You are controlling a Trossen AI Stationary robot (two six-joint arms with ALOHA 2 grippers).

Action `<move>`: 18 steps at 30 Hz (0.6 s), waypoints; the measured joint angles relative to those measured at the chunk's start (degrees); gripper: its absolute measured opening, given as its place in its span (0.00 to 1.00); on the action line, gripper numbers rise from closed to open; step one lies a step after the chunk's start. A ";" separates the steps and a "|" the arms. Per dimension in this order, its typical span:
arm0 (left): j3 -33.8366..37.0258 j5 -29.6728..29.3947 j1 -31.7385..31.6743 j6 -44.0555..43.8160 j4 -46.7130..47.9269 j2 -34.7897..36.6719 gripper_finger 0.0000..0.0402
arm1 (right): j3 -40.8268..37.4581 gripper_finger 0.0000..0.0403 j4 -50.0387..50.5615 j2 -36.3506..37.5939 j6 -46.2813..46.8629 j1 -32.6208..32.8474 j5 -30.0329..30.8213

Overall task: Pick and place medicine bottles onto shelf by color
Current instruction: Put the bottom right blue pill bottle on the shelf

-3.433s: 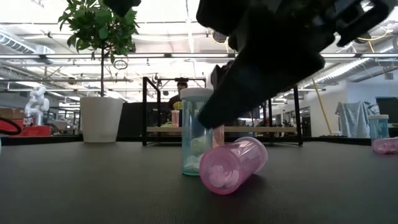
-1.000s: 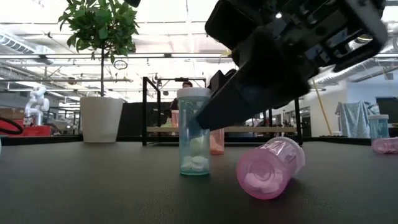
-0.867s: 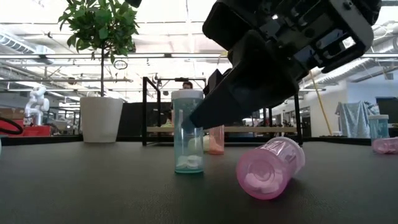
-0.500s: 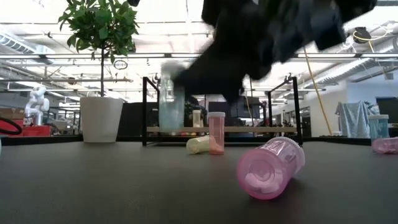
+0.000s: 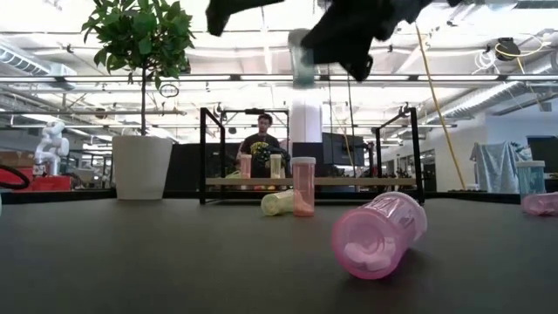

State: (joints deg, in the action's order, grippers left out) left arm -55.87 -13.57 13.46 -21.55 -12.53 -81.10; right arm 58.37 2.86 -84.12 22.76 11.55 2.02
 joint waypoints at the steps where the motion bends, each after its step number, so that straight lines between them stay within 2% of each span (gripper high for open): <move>1: -1.08 0.00 -0.38 -0.55 0.45 -1.58 0.58 | 0.00 0.24 0.44 1.06 0.06 -0.41 -1.07; 6: -7.63 0.75 -3.22 0.54 3.45 -9.09 0.58 | 0.02 0.24 3.80 3.53 -0.95 -1.61 -3.65; 9: -11.47 2.75 -4.19 2.78 9.02 -11.09 0.58 | -0.02 0.24 5.17 3.68 -2.54 -1.66 -3.58; 13: -14.09 10.43 -5.29 4.89 15.69 -12.48 0.58 | -0.03 0.24 6.30 3.70 -3.78 -1.62 -3.68; 18: -15.78 18.54 -5.93 5.24 18.78 -11.24 0.58 | -0.04 0.24 6.35 4.05 -2.80 -1.36 -3.75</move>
State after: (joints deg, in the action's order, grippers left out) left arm -71.65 4.97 7.53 -16.31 6.26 -92.34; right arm 58.33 9.20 -80.07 19.97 10.19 -1.74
